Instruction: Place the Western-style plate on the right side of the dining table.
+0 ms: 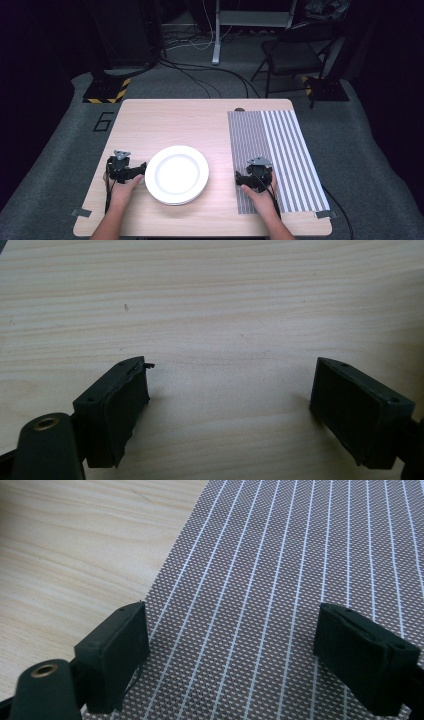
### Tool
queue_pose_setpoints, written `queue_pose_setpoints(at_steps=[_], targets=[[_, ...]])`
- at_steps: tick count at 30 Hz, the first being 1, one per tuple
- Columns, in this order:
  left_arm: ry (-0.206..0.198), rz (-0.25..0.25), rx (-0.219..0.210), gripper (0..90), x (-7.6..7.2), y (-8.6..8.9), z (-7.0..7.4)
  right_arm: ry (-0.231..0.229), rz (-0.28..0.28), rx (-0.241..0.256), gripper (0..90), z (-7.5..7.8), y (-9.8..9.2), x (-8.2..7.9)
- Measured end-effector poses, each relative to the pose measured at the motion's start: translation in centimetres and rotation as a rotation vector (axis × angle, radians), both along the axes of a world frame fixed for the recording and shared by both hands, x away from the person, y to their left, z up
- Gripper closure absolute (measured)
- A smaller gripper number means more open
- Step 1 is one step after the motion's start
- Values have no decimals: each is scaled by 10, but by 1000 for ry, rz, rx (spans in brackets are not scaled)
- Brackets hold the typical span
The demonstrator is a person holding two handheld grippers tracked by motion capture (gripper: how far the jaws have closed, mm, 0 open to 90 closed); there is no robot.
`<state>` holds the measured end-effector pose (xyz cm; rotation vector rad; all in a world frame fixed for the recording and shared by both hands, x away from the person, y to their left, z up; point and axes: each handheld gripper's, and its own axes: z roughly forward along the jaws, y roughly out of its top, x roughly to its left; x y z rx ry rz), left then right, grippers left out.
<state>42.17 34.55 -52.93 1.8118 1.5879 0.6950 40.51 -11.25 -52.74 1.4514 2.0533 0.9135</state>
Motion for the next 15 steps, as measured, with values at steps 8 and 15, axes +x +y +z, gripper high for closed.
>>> queue_pose_setpoints(at_steps=[8, 15], targets=[[1, -2, 3, 155, -4, 0, 0, 0, 0, 1, 136, 0, 0, 0], [-10, -9, 3, 203, -2, -1, 0, 1, 0, 2, 137, 0, 0, 0]])
